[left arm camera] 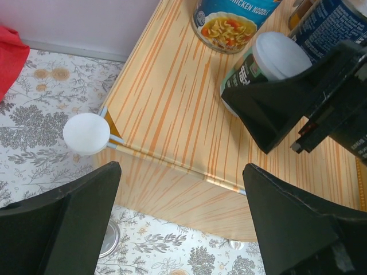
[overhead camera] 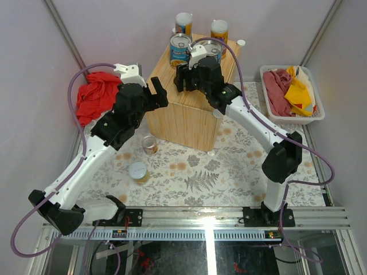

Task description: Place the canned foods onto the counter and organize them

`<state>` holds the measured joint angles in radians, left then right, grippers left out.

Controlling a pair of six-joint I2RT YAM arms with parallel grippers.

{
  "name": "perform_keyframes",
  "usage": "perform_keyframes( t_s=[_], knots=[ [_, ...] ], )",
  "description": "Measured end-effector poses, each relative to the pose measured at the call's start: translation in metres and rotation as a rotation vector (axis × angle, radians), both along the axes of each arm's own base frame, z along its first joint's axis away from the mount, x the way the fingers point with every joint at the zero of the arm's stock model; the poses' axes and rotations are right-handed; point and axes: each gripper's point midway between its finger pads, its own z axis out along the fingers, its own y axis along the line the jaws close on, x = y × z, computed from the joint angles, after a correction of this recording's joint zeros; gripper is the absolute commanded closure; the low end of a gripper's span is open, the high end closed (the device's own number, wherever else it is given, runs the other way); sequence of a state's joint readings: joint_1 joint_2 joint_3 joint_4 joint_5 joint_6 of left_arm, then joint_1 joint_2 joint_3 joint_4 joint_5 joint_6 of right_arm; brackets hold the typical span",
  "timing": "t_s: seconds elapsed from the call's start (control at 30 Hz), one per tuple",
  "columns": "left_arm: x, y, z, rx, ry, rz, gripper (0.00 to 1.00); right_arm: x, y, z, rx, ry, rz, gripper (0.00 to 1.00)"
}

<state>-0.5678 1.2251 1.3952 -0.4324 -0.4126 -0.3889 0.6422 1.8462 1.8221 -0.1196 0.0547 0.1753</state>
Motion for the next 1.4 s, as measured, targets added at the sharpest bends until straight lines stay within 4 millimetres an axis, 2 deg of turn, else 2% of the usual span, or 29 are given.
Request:
perform_keyframes(
  t_s=[0.4,0.7,0.87,1.07,1.2,1.4],
  knots=[
    [-0.003,0.007,-0.008,-0.023,0.012,0.021,0.13,0.018,0.024,0.003,0.012,-0.011,0.025,0.48],
    [-0.010,0.015,-0.012,-0.056,0.016,0.039,0.13,0.013,0.046,0.004,0.006,-0.027,0.061,0.46],
    [-0.017,0.019,-0.015,-0.075,0.020,0.047,0.12,0.006,0.060,0.003,0.001,-0.036,0.088,0.41],
    [-0.025,0.023,-0.021,-0.094,0.033,0.056,0.11,0.006,0.061,0.003,-0.004,-0.040,0.084,0.29],
    [-0.029,0.025,-0.034,-0.101,0.057,0.063,0.08,0.007,0.061,0.003,-0.012,-0.046,0.079,0.20],
    [-0.036,0.026,-0.057,-0.102,0.111,0.071,0.01,0.007,0.061,0.003,-0.025,-0.054,0.084,0.16]
  ],
)
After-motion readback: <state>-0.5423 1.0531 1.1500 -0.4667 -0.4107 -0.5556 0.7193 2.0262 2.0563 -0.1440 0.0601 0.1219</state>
